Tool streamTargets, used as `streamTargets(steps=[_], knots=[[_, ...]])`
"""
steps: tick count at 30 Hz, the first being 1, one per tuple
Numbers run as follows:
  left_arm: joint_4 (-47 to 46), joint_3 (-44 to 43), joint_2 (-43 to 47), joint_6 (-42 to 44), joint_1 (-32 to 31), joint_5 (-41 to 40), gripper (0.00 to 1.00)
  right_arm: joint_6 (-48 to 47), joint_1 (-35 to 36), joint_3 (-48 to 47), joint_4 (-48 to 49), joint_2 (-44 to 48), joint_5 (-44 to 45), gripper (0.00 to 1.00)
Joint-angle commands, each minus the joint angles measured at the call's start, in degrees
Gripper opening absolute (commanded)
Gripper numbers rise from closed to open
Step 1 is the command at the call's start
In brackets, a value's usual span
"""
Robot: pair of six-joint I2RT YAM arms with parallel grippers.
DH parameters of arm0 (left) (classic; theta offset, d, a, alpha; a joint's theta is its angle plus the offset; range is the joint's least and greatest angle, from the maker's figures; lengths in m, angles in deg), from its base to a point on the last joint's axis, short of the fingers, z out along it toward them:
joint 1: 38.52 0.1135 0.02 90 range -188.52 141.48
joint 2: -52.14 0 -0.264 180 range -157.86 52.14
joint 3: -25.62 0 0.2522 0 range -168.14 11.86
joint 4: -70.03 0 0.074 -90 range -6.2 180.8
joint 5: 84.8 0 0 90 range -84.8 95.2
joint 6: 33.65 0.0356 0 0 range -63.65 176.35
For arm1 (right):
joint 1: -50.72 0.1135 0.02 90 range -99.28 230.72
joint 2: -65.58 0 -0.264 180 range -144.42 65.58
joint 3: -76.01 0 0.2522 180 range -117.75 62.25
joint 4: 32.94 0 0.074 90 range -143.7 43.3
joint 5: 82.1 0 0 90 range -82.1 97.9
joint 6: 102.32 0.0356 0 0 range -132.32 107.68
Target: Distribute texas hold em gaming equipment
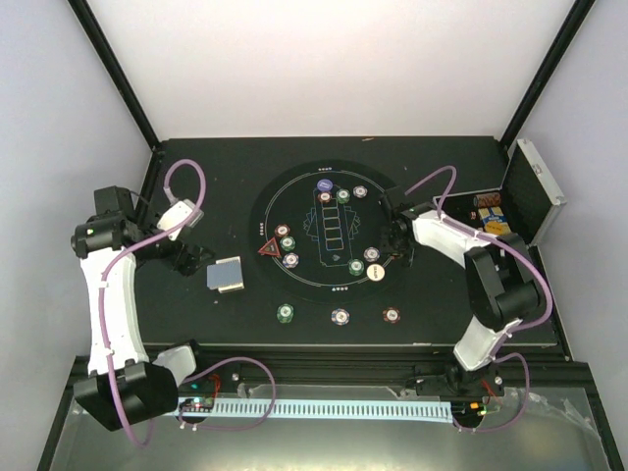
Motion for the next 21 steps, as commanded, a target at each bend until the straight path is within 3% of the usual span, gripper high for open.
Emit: streamTargets(steps=[1,4,11,21], knots=[[2.42,2.17,-0.99,12.24,0.24,-5.93,0.99,-1.02,-0.74,0.48,4.02,-2.17,-3.52,0.25],[1.17,4.08,-2.43,15.83,0.22,-9.73,0.99,-1.34,-1.05,1.02,4.85,-3.02,-4.12,0.30],[-2.76,8.68,-4.71,23.41,0.23,-14.70,0.99,-1.61,-1.55,1.18,3.81,-1.75,-4.59,0.61],[-9.87,15.23,-6.70,33.66,-1.31,-19.19,0.99,-1.44,-0.94,2.25,-0.29,15.03,-4.41,0.89]])
